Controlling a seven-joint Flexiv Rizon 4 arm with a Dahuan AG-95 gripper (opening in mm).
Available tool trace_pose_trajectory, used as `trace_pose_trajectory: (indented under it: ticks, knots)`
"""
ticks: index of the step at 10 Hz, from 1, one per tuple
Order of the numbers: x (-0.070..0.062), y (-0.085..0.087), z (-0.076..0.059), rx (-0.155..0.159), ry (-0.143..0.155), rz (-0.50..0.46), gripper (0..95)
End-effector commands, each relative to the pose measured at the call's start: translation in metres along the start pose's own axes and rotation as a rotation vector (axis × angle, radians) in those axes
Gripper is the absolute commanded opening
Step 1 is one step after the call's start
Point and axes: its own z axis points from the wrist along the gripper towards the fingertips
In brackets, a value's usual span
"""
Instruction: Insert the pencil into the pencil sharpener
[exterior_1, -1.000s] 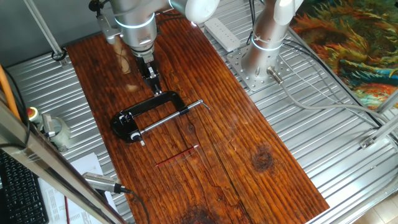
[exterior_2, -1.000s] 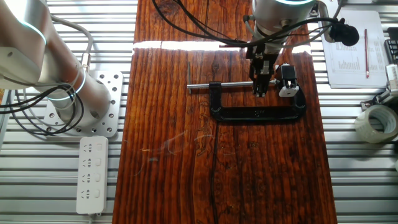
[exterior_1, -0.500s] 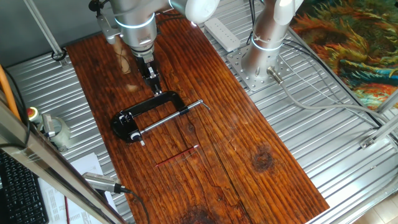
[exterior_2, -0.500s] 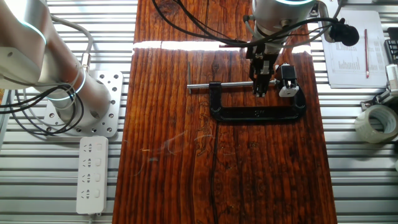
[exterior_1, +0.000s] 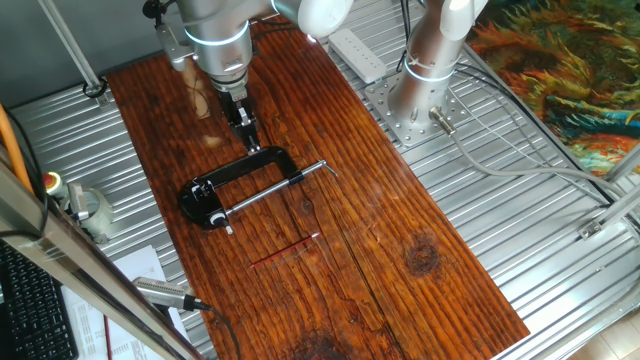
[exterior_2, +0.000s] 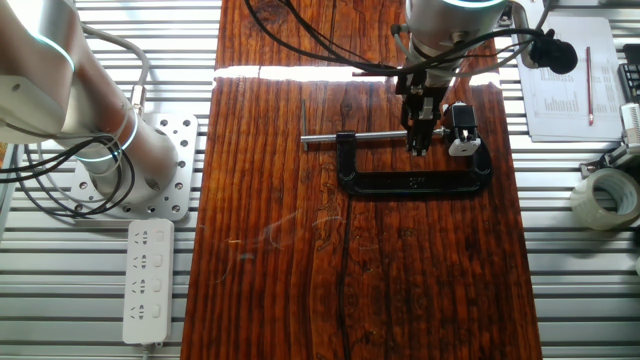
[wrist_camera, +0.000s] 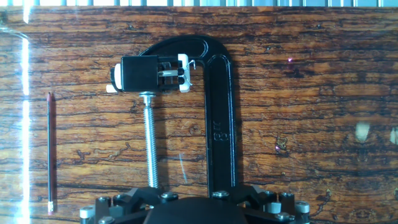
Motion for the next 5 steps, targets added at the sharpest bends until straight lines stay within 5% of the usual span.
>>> trace_pose_trajectory:
  ticks: [1, 5]
  knots:
    - [0.0001, 0.0, 0.0, 0.006, -0.091, 0.057, 0.0]
    - [0.0002, 0.0001, -0.0003, 0.025, -0.08, 0.06, 0.0]
